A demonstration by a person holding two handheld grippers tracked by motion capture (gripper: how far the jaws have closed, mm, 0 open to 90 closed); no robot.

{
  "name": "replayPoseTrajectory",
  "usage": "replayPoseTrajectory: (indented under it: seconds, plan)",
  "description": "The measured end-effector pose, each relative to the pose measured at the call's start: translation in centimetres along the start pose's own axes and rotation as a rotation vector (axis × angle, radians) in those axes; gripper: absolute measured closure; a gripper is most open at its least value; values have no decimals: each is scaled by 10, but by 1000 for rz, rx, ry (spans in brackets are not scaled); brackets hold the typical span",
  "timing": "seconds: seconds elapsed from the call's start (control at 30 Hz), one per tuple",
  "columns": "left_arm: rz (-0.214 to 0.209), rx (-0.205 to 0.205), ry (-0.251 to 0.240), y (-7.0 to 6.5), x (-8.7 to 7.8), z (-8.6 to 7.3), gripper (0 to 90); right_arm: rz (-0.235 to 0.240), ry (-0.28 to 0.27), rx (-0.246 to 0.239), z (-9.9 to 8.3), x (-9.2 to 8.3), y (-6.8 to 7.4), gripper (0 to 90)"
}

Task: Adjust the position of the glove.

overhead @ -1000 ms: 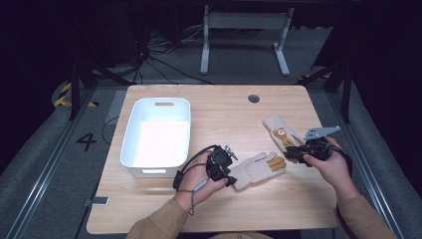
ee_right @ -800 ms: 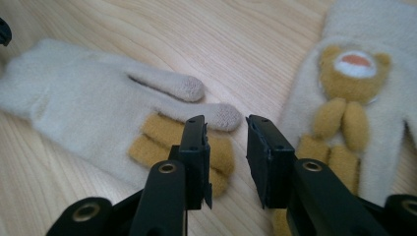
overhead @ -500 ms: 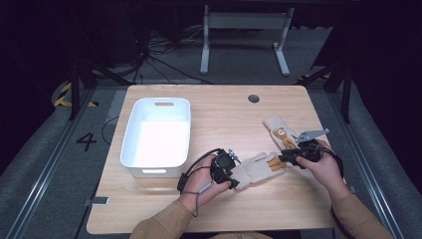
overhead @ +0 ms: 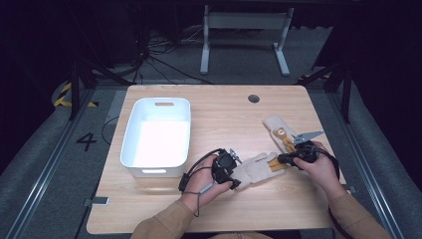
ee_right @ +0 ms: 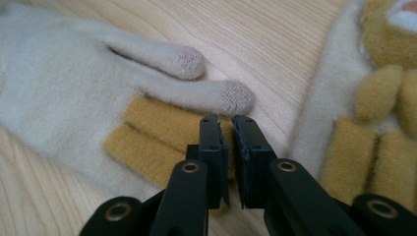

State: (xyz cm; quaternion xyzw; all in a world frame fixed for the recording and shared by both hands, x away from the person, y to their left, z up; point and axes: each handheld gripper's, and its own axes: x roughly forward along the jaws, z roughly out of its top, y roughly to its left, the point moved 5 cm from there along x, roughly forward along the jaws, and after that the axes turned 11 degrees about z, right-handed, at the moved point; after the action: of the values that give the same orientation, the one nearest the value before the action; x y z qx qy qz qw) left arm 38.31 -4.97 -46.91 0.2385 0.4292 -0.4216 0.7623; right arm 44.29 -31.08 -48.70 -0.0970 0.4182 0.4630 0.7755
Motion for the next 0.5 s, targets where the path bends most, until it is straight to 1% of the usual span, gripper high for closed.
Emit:
replayPoseTrajectory:
  seconds: [0.07, 0.1, 0.17, 0.33, 0.37, 0.5]
  plan:
    - [5, -8, -10, -1, 2, 1, 516, -2, 4, -5, 0, 0, 1, 855]
    - [11, 1, -11, 0, 3, 1, 516, -2, 6, -7, 0, 0, 1, 856]
    - [20, -2, -12, 0, 6, 2, 516, -2, 6, -6, 0, 0, 1, 856]
    - [23, 1, 0, 0, 13, 2, 518, 3, 2, 2, 0, 0, 0, 856]
    - [24, 5, -3, 0, 14, 2, 519, 3, 2, 2, 0, 0, 0, 855]
    - [38, 13, 5, -1, 15, 2, 544, 3, 0, 2, 0, 0, 0, 855]
